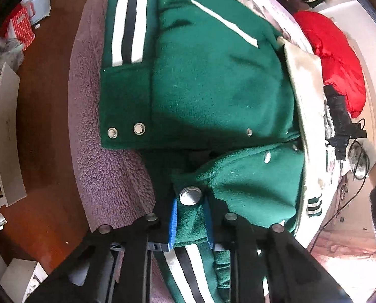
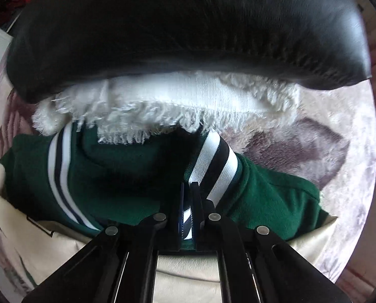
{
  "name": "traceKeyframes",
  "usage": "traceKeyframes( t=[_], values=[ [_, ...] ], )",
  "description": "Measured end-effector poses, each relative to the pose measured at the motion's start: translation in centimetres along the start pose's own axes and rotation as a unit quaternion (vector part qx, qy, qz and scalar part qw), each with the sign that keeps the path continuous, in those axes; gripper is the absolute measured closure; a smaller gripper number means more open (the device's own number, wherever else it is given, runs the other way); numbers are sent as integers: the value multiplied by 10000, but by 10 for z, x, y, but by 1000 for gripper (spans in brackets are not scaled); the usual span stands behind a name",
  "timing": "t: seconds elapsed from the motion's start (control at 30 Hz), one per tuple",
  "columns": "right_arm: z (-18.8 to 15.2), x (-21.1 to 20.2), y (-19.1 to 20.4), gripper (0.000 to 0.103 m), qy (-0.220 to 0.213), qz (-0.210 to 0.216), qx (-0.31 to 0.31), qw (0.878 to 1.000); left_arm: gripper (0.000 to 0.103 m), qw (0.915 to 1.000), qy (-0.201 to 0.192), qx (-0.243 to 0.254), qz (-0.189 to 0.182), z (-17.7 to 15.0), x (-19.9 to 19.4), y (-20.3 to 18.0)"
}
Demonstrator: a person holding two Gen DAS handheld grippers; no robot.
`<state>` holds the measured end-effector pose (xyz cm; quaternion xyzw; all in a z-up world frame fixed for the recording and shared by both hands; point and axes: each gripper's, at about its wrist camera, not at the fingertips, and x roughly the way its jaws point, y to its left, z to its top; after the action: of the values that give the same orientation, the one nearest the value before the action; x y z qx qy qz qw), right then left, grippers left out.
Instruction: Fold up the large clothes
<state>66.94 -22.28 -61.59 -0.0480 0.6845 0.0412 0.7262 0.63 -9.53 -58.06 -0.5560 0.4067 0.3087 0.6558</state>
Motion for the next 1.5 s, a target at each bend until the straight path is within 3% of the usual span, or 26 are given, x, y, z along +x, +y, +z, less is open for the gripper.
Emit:
traceKeyframes(
  t=[0.13,0.27,0.37,0.43,0.5,0.53,0.57,0.6,0.77,0.83,0.93,1.0,1.07,1.17,1.3,1.37,1.4,1.43,1.47,1.5],
  values=[
    [-5,-26,11,99,-422,71,-302,9986,90,9998,-175,48,17,8,-10,1],
    [-2,-22,30,99,-424,115,-472,9979,90,9999,-98,-90,29,20,3,15],
    [5,14,37,98,159,21,-719,9973,84,9986,238,-432,-207,22,16,33],
    [7,25,25,95,717,352,-645,9947,80,9954,582,-634,-426,24,15,36],
    [4,8,4,84,793,990,-579,9902,63,9938,665,-628,-633,22,4,33],
    [-2,-8,-13,65,739,1178,-582,9886,53,9939,673,-566,-667,20,-3,30],
    [-9,-21,-30,46,669,1298,-564,9877,33,9941,688,-515,-662,18,-7,25],
    [-17,-34,-49,41,592,1474,-512,9860,32,9938,689,-440,-759,15,-12,20],
    [-59,-64,-181,40,82,1561,416,9868,32,9920,905,-281,-830,-19,-13,-7],
    [-65,-49,-226,39,35,1595,789,9840,32,9907,1006,-315,-863,-36,-10,-13],
    [-72,-7,-259,39,319,1722,1064,9788,32,9897,1133,-308,-821,-66,-7,-21],
    [-77,29,-271,39,640,2008,1299,9689,32,9887,1237,-323,-787,-89,-4,-23],
    [-86,63,-282,39,974,2650,1792,9424,32,9875,1342,-400,-725,-104,-1,-19],
    [-99,93,-297,39,1130,3511,2530,8944,32,9822,1551,-724,-774,-129,7,-9],
    [-111,106,-300,39,1173,3991,2848,8636,32,9735,1703,-1191,-959,-141,25,3],
    [-116,115,-291,40,1572,4290,2803,8442,32,9737,1744,-1181,-874,-144,28,6],
    [-119,117,-286,40,1719,4378,2744,8387,36,9767,1690,-1077,-762,-146,30,4],
    [-122,117,-276,42,1869,4379,2569,8410,48,9802,1635,-934,-609,-148,30,2],
    [-123,116,-269,59,1920,4275,2396,8503,75,9833,1584,-720,-540,-150,30,-3],
    [-125,116,-264,68,1856,4147,2284,8610,80,9844,1598,-566,-466,-153,30,-7]
  ],
)
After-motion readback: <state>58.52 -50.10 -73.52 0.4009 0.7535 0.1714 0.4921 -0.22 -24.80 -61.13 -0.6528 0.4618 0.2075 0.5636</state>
